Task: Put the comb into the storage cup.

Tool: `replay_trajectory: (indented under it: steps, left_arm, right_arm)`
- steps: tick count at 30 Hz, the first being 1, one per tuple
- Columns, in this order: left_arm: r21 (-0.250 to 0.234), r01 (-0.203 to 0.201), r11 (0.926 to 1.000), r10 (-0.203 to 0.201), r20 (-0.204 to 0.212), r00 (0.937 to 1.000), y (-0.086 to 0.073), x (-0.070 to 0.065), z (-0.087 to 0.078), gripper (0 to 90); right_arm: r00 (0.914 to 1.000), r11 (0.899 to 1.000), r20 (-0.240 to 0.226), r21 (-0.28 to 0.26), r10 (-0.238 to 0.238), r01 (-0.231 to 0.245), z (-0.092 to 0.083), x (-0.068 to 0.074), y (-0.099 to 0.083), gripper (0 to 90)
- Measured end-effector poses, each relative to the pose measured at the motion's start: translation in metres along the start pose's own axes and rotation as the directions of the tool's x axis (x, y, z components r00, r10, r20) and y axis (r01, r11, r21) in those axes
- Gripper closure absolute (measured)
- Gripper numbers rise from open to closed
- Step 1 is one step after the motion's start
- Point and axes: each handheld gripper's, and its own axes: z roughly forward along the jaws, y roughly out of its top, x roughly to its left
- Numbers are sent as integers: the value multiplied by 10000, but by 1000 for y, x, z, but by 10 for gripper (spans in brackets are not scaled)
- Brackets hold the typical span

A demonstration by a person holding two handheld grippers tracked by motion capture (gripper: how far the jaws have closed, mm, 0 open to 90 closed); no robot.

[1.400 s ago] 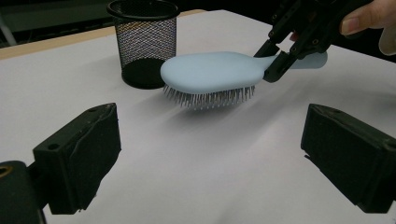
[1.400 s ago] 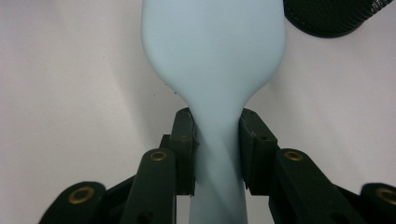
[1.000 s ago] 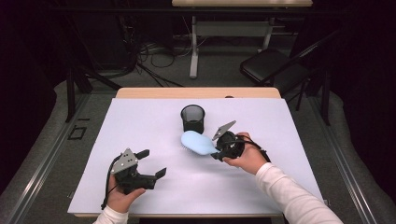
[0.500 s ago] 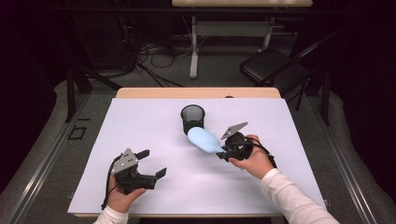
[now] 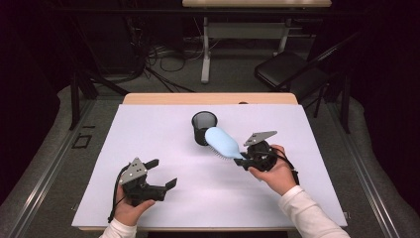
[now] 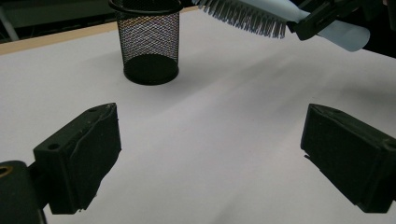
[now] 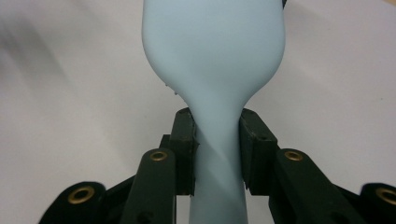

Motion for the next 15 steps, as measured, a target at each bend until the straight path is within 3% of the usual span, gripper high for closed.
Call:
replay_trajectory:
  steps: [11,15]
  left_arm:
    - [4,56,10000,-56,8,10000,-1,0,1,53]
    - [90,64,9999,-63,-108,9999,-1,1,3,53]
  right_arm:
    - [9989,9962,-48,-732,471,-473,-5,4,0,699]
    - [9993,9954,231,-919,295,-272,-7,6,1,699]
